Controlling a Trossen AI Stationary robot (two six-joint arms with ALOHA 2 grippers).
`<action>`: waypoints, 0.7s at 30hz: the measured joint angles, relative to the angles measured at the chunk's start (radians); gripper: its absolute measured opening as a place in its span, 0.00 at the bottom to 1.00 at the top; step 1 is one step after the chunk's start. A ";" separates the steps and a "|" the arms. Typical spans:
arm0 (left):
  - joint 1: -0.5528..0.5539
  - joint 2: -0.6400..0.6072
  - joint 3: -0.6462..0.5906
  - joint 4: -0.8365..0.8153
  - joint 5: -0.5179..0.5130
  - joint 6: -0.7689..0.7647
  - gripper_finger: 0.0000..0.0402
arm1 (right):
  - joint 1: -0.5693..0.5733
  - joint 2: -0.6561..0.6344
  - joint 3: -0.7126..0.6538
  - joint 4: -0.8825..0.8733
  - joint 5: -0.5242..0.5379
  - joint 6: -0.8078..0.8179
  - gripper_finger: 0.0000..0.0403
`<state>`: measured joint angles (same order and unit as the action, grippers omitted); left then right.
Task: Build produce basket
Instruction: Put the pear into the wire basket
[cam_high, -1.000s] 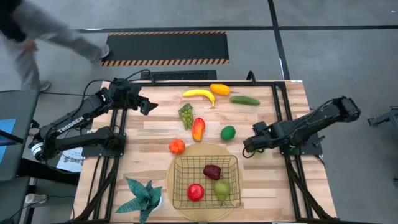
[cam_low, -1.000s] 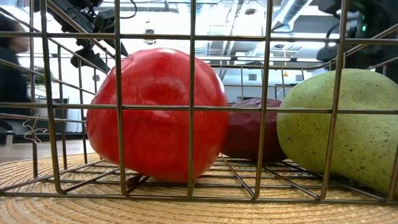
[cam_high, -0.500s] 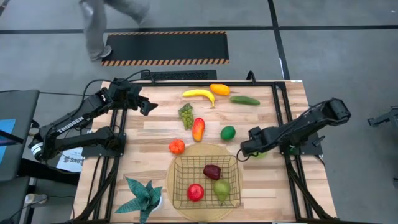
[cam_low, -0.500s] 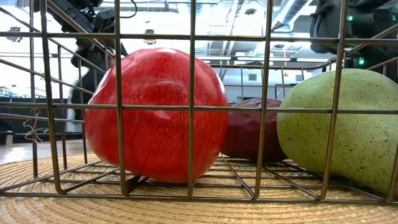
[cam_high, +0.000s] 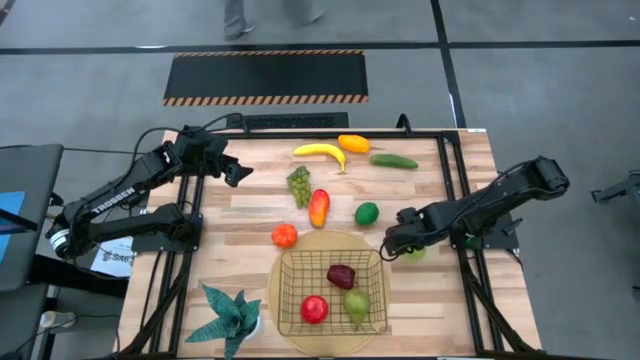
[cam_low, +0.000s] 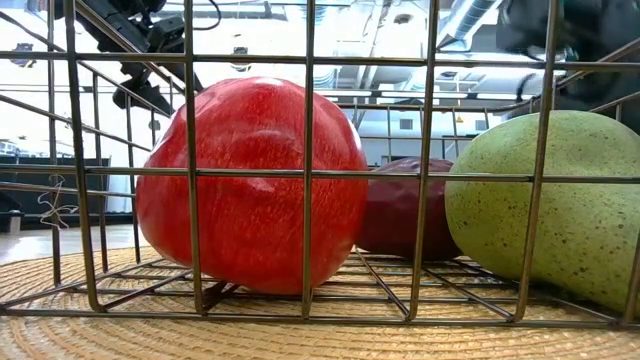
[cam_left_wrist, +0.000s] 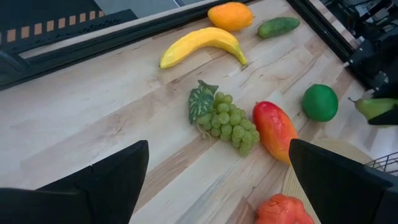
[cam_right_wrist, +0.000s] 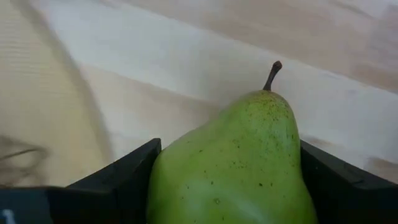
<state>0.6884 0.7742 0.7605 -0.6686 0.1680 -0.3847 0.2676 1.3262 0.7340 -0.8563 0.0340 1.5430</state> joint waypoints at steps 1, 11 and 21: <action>0.000 0.000 0.000 -0.001 0.000 0.000 0.93 | 0.000 -0.014 0.014 0.001 0.009 -0.005 0.79; 0.000 0.000 0.000 0.001 0.000 0.000 0.93 | 0.001 -0.068 0.313 0.229 0.122 -0.254 0.79; 0.000 0.000 0.000 0.001 0.000 0.000 0.93 | 0.009 0.205 0.661 0.263 0.125 -0.615 0.79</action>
<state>0.6884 0.7742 0.7605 -0.6674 0.1684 -0.3847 0.2765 1.5307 1.3953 -0.5930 0.1586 0.9284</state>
